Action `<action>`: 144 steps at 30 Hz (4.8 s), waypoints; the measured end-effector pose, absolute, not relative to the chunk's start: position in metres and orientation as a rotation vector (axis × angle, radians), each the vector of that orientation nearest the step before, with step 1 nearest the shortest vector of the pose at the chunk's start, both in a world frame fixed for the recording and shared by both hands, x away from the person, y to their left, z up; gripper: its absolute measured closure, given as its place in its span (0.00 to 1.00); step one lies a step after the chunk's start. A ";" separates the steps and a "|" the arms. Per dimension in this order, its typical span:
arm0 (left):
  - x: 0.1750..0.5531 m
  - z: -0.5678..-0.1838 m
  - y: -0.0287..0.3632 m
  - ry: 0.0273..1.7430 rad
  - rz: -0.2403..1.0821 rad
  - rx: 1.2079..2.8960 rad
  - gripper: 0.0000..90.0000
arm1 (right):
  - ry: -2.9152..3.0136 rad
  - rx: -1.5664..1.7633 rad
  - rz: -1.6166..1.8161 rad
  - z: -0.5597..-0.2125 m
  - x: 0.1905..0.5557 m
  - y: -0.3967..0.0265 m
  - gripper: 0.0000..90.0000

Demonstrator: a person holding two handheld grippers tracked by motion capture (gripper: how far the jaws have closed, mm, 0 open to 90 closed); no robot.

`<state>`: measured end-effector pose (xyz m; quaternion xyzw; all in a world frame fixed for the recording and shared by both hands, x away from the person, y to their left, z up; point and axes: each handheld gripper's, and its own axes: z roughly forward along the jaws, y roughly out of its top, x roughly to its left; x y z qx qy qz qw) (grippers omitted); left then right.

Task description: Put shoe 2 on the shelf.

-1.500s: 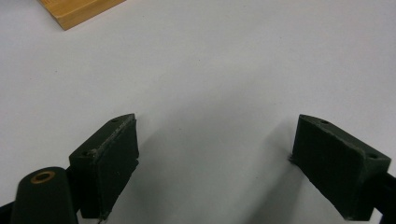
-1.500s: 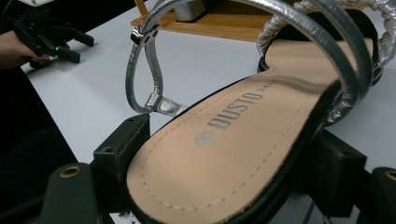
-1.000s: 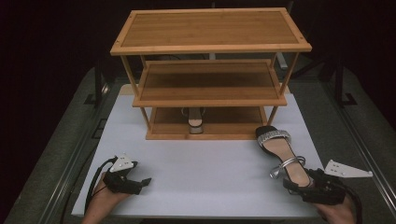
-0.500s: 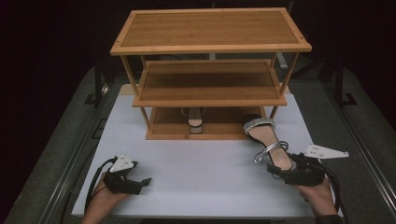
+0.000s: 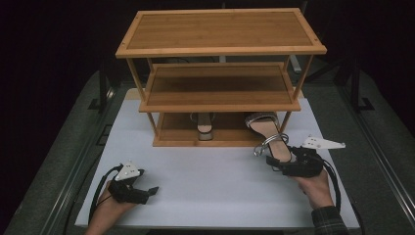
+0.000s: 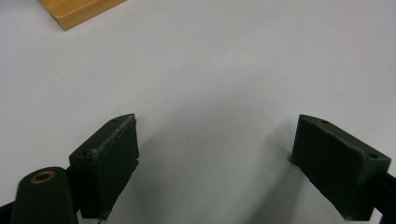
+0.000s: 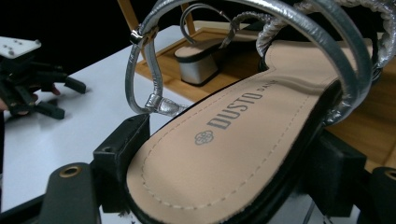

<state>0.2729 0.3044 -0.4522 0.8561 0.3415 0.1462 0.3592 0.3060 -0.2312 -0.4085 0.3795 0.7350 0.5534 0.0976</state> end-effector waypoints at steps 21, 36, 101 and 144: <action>0.273 -0.452 0.304 0.882 0.376 2.204 0.15 | 2.136 1.144 1.608 -0.416 0.377 -0.182 0.26; 0.273 -0.452 0.304 0.883 0.373 2.203 0.15 | 2.114 1.235 1.567 -0.444 0.420 -0.143 0.26; 0.273 -0.453 0.304 0.881 0.375 2.203 0.15 | 2.233 1.264 1.286 -0.433 0.403 -0.147 0.19; 0.273 -0.452 0.305 0.880 0.375 2.206 0.15 | 2.231 1.288 1.047 -0.439 0.276 -0.247 0.03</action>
